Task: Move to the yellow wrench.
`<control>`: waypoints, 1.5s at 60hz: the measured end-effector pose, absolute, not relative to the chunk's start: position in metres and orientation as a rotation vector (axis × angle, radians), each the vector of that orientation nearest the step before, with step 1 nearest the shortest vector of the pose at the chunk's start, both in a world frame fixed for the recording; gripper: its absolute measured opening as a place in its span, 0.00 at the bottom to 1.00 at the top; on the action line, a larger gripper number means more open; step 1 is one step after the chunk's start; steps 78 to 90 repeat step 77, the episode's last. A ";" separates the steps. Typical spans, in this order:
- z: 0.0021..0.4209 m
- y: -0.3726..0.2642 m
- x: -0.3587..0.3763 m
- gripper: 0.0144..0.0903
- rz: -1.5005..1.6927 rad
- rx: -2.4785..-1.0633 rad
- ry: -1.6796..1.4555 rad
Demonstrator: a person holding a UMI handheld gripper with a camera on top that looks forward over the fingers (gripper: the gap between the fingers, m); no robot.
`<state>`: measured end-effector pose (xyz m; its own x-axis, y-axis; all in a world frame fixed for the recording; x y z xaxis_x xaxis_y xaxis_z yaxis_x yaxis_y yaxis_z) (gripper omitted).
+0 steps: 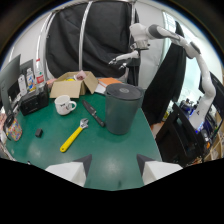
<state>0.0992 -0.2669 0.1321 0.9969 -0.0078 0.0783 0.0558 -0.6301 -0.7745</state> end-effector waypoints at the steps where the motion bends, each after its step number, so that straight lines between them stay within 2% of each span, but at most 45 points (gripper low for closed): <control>1: 0.137 -0.270 0.102 0.94 -0.085 -2.259 -0.037; 22: 0.123 -0.315 0.034 0.94 -0.049 -2.269 -0.074; 40: 0.105 -0.233 -0.026 0.94 0.032 -2.264 -0.125; 53: 0.070 -0.172 -0.044 0.94 0.041 -2.301 -0.107; 65: 0.044 -0.153 -0.052 0.94 0.036 -2.333 -0.101; 90: 0.038 -0.148 -0.055 0.94 0.048 -2.344 -0.113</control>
